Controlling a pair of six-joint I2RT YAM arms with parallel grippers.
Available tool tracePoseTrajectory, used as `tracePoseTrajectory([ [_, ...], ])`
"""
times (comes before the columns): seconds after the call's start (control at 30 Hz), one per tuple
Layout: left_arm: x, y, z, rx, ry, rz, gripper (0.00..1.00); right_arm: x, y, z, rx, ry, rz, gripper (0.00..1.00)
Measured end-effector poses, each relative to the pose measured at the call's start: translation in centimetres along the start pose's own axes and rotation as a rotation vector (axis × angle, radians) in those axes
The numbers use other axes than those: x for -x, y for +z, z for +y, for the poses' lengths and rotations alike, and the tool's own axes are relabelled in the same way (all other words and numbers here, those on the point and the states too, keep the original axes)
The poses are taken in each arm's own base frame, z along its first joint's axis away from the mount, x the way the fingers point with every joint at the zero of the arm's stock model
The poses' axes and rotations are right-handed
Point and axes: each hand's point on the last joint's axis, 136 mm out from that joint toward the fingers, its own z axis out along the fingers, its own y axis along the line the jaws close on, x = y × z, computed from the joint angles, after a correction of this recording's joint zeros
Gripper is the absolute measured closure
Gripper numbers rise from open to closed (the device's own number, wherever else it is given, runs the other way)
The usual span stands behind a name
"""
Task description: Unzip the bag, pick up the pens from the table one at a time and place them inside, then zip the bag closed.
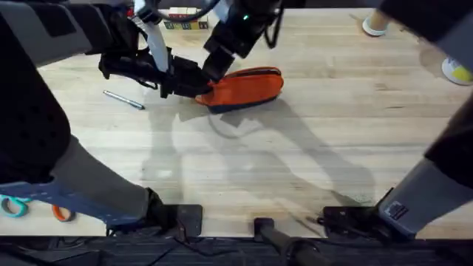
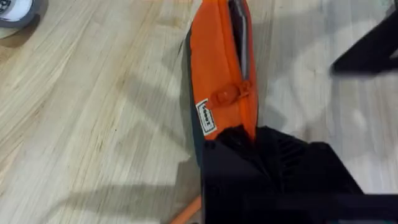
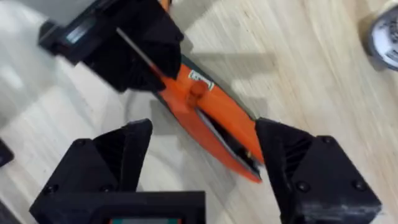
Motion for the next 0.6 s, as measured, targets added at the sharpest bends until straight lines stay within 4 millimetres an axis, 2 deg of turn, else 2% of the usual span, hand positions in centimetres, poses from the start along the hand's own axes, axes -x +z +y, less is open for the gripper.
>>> tracePoseTrajectory([
  [0.33, 0.0, 0.0, 0.0, 0.000, 0.000, 0.000, 0.960, -3.4, -5.3, -1.8, -0.021, 0.089, 0.034, 0.005],
  [0.6, 0.0, 0.0, 0.0, 0.000, 0.000, 0.000, 0.960, -7.3, -9.8, -1.0, -0.013, 0.154, 0.100, 0.005],
])
